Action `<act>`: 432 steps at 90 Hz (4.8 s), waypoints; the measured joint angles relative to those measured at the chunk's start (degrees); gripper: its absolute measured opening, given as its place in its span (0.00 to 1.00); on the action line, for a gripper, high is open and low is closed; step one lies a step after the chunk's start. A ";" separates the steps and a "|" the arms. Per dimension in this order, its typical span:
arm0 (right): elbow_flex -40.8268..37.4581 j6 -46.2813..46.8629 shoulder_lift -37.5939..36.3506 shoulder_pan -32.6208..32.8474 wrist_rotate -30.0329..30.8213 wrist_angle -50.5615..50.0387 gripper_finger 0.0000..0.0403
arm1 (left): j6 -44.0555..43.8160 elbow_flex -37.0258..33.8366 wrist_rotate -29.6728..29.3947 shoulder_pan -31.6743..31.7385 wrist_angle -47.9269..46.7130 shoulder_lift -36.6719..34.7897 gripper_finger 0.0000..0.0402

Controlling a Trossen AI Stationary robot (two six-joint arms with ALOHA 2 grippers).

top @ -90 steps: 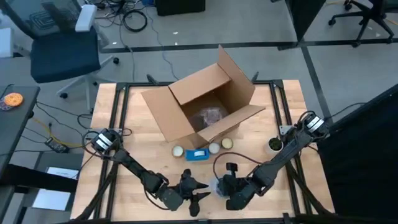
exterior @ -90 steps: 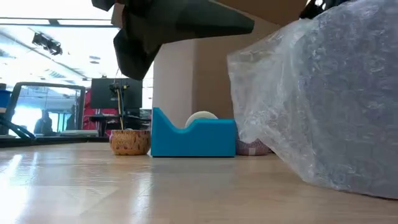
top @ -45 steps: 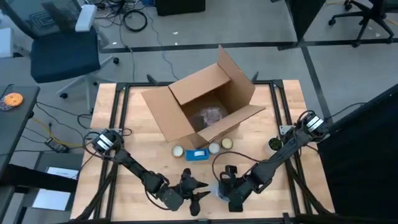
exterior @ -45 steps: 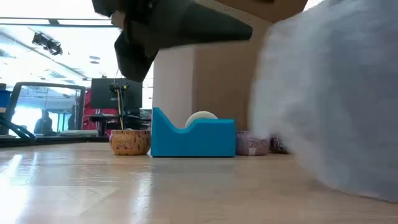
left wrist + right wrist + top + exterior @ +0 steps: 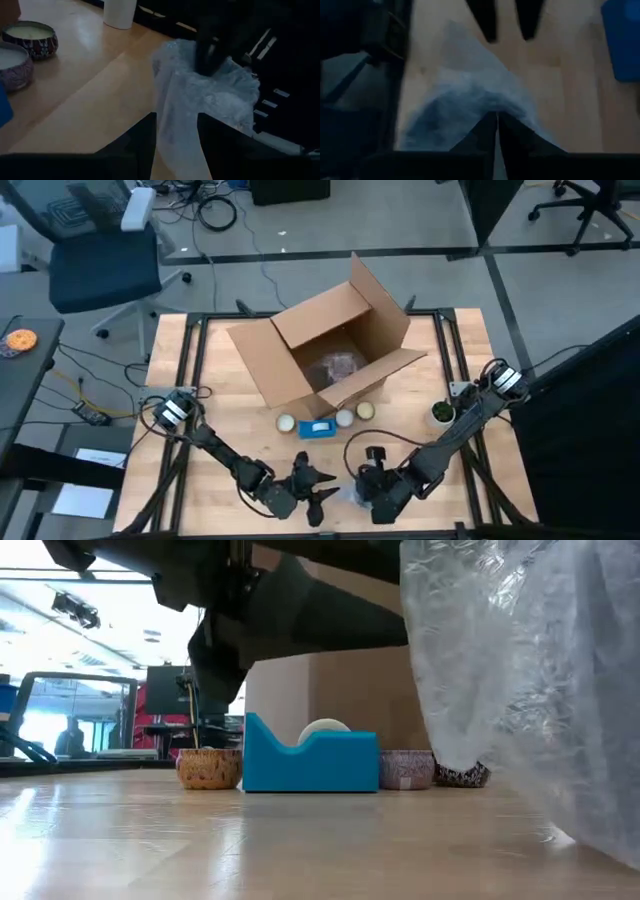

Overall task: Wrap mug
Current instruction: Wrap the purple mug with the bubble wrap

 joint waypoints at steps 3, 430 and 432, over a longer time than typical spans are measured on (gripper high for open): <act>-0.68 0.62 0.00 0.00 0.39 0.27 0.00 | 0.13 0.00 0.05 0.00 0.06 0.00 0.32; 6.59 4.52 7.07 2.80 -19.55 -27.44 0.00 | 1.85 -0.02 0.21 0.42 -0.26 0.02 0.32; 6.69 4.40 6.73 2.74 -19.60 -27.58 0.00 | 1.85 -0.02 0.21 0.42 -0.25 0.02 0.32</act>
